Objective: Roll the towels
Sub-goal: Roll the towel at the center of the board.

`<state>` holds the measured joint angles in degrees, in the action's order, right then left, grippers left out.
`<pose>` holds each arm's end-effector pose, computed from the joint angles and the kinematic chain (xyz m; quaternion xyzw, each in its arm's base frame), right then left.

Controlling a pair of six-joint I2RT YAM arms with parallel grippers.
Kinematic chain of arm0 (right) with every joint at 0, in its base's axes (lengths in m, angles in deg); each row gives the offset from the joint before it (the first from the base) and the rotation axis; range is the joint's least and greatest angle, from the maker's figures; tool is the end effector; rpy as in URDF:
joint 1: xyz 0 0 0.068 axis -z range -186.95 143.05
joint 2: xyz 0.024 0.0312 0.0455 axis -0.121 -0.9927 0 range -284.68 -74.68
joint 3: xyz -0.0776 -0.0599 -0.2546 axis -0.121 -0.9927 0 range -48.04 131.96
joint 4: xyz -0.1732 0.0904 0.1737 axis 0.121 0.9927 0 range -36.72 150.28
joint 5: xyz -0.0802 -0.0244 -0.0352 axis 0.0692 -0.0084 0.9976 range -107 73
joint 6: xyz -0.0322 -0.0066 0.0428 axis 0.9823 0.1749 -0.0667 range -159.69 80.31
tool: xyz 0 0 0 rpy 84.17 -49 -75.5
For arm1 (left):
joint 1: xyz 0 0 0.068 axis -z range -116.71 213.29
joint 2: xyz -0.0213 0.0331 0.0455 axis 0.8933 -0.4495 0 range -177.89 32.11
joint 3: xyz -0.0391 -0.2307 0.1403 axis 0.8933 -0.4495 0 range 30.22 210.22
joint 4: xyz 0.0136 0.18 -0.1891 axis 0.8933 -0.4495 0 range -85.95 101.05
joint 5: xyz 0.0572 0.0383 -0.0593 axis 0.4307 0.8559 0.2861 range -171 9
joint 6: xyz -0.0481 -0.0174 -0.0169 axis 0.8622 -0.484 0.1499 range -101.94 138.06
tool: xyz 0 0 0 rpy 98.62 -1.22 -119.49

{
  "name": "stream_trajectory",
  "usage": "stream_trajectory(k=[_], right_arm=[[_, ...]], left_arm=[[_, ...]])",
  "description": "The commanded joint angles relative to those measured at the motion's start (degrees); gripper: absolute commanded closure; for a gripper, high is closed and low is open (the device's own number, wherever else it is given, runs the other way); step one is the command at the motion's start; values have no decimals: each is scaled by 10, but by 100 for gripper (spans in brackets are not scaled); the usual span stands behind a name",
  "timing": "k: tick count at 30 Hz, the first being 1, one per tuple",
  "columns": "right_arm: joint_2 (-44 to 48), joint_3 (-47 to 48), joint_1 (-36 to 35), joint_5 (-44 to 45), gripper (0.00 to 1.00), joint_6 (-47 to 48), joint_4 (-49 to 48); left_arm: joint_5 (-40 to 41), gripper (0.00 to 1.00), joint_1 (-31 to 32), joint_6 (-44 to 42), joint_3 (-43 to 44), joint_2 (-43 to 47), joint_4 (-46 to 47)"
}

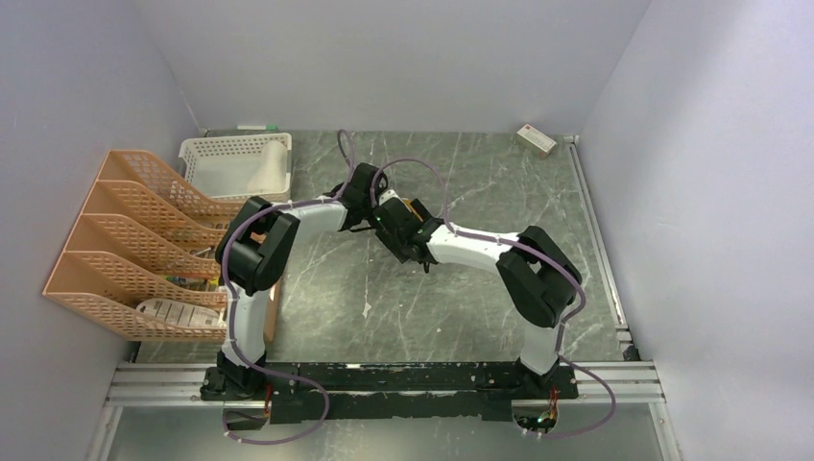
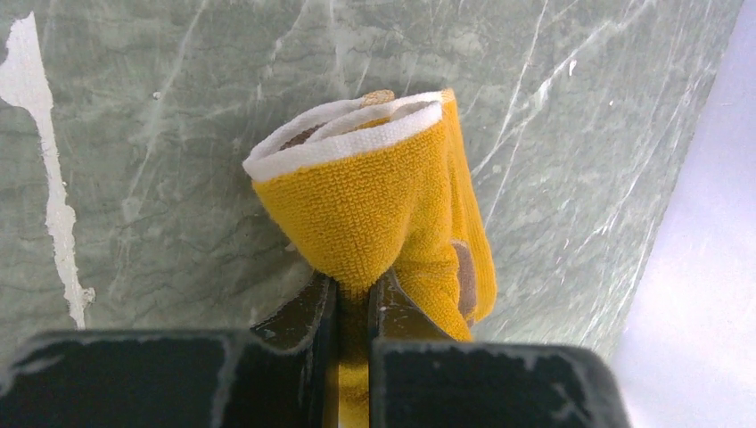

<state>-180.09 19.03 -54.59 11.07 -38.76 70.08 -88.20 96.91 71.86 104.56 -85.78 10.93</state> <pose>0.2684 0.2692 0.1765 -0.3144 0.8736 -0.0972 0.3586 0.3651 -0.2481 0.1461 -0.1365 0.9077 -0.3131 0.2439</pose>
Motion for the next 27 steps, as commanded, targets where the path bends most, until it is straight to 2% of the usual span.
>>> stream_trajectory(k=[1, 6, 12, 22, 24, 27], right_arm=[[-10, 1, -16, 65, 23, 28, -44], [25, -59, -34, 53, 23, 57, -142], [56, -125, -33, -8, 24, 71, -243], [16, -138, -34, 43, 25, 118, -341], [4, -129, -34, 46, 28, 126, -342], [-18, -116, -33, 58, 40, 127, -335]], left_arm=[[-37, 91, 4, -6, 6, -14, 2], [-87, 91, -9, 6, 6, -30, 22], [-110, 91, -14, 10, 2, -32, 33], [-139, 91, -19, 12, 5, -34, 35], [-143, 91, -19, 13, 6, -35, 35], [-150, 91, -20, 16, 6, -37, 38]])
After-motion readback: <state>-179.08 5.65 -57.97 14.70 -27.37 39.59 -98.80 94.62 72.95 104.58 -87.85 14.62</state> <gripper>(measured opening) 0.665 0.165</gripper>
